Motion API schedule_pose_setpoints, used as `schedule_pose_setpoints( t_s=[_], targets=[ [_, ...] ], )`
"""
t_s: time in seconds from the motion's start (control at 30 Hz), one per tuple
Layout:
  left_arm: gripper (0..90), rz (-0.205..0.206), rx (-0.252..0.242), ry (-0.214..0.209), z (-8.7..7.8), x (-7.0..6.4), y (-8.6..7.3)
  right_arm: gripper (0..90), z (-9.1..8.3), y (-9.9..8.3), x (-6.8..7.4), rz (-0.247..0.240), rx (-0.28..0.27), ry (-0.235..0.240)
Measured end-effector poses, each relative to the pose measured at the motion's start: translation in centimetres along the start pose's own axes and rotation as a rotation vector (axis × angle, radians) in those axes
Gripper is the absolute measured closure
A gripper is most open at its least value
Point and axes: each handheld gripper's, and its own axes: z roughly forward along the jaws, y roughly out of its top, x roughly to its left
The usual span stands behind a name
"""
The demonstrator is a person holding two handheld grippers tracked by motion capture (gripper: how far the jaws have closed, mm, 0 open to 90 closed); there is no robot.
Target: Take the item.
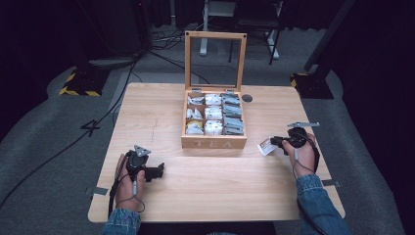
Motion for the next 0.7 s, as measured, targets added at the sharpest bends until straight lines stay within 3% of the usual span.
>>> schedule_pose_setpoints(
  t_s=[0.03, 0.17, 0.4, 0.7],
  targets=[
    [0.1, 0.000, 0.000, -0.001, 0.0, 0.0, 0.0, 54.7, 0.5, -0.3, -0.5, 0.000, -0.005, -0.017],
    [0.1, -0.001, -0.002, -0.003, 0.1, 0.0, 0.0, 44.7, 0.7, -0.2, -0.4, -0.012, -0.032, -0.022],
    [0.0, 0.000, -0.001, -0.004, 0.1, 0.0, 0.1, 41.2, -0.1, 0.4, 0.7, -0.060, -0.084, 0.019],
    [0.1, 0.000, -0.001, -0.004, 0.1, 0.0, 0.1, 39.0, -2.6, 0.7, 2.3, -0.095, -0.123, 0.070]
  ],
)
